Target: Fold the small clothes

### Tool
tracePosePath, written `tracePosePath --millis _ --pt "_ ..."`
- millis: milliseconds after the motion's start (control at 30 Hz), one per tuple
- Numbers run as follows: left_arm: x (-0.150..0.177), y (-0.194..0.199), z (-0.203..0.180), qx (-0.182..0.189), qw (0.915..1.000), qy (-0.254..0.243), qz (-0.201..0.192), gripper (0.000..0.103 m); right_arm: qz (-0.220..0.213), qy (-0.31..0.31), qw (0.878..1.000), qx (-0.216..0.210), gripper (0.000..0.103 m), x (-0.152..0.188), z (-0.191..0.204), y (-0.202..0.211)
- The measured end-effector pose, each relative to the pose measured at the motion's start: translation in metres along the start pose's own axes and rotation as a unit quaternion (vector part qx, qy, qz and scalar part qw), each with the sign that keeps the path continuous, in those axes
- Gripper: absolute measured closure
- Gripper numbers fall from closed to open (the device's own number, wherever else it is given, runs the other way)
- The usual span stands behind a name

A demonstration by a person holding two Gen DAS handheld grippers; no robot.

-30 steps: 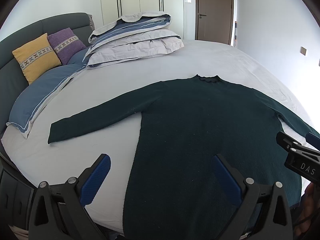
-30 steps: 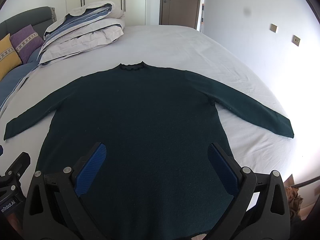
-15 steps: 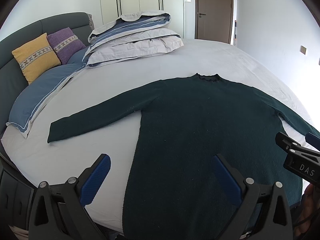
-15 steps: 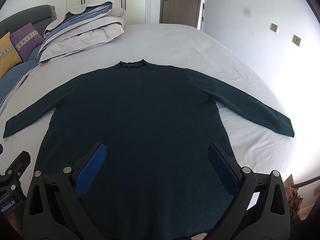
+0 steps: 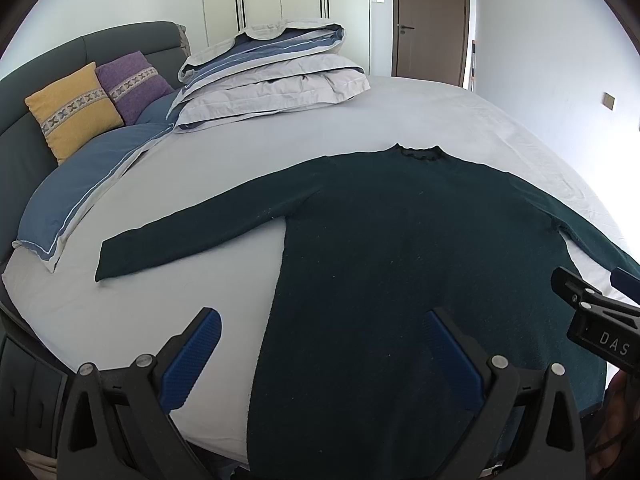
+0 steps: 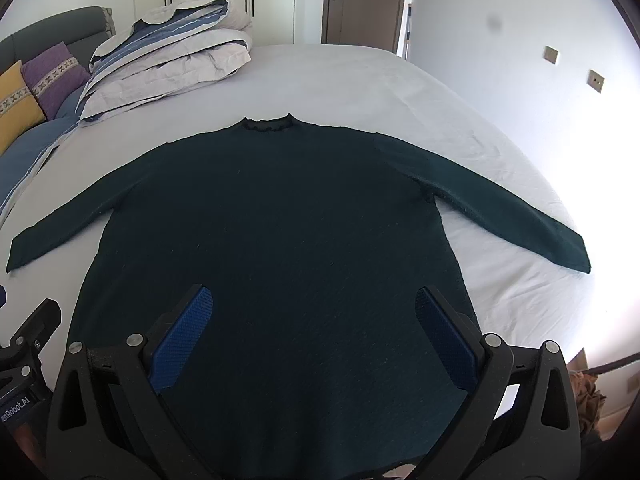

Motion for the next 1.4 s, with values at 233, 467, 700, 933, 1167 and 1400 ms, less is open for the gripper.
tracePosePath --millis 233,467,700,933,1167,1400 --pt "0.002 -0.001 0.002 0.0 1.0 0.001 0.001 0.0 0.002 0.0 1.0 -0.002 0.0 0.001 0.001 0.0" --pt "0.002 -0.001 0.002 0.0 1.0 0.0 0.001 0.0 0.003 0.0 1.0 -0.001 0.0 0.002 0.001 0.0" --pt "0.005 -0.001 0.003 0.0 1.0 0.0 0.002 0.0 0.004 0.001 1.0 -0.002 0.0 0.004 0.003 0.0" --pt "0.008 -0.002 0.003 0.0 1.0 0.0 0.002 0.0 0.005 0.001 1.0 -0.001 0.0 0.007 0.005 -0.001" --pt "0.011 -0.002 0.003 0.0 1.0 0.0 0.003 0.0 0.006 0.002 1.0 -0.001 0.0 0.009 0.006 -0.002" --pt "0.015 -0.002 0.003 0.001 1.0 0.001 0.005 0.0 0.008 0.001 1.0 -0.001 0.0 0.013 0.008 -0.002"
Point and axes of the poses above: each gripper's, at about its wrist camera, not at the fingertips, and y roughly against the way its jaws point, z to its left, x to its underside, the point moved 5 cm from there along -y, roughly the way its jaws point, and after that the axes turned 8 degrees about x, right-handed, at the moved point
